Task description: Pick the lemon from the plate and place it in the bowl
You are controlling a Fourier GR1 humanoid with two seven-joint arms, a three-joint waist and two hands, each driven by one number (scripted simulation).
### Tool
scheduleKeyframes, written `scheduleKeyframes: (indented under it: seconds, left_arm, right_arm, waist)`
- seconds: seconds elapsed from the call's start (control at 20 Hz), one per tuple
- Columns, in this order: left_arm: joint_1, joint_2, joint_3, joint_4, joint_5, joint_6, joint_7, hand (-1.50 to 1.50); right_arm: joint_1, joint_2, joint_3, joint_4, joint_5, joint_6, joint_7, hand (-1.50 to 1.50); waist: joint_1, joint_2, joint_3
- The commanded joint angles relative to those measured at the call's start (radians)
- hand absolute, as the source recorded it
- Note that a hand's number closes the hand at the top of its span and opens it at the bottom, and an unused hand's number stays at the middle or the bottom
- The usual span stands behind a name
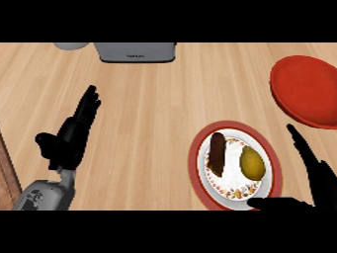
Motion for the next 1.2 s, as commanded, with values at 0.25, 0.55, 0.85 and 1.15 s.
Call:
scheduleKeyframes:
  seconds: [0.25, 0.55, 0.85, 1.15]
  left_arm:
    - [-0.020, -0.059, 0.055, 0.107, -0.048, -0.052, -0.069, 0.00]
    - [-0.030, -0.046, 0.068, 0.001, -0.057, -0.078, 0.048, 0.00]
    - [-0.002, -0.080, 0.098, -0.001, -0.078, -0.091, 0.020, 0.00]
    - [0.015, -0.082, 0.118, 0.001, -0.096, -0.123, 0.002, 0.00]
  right_arm:
    - [0.023, 0.107, -0.043, 0.058, -0.015, 0.026, -0.155, -1.50]
    - [0.052, 0.176, -0.024, 0.018, -0.022, 0.027, -0.164, -1.50]
    - [0.133, 0.211, -0.073, 0.121, -0.074, 0.053, -0.340, -1.50]
    - [0.031, 0.245, -0.137, 0.280, -0.134, 0.088, -0.402, -1.50]
  waist:
    - [-0.003, 0.000, 0.000]
    - [0.000, -0.001, 0.000]
    - [-0.001, -0.001, 0.000]
    - [0.001, 0.000, 0.000]
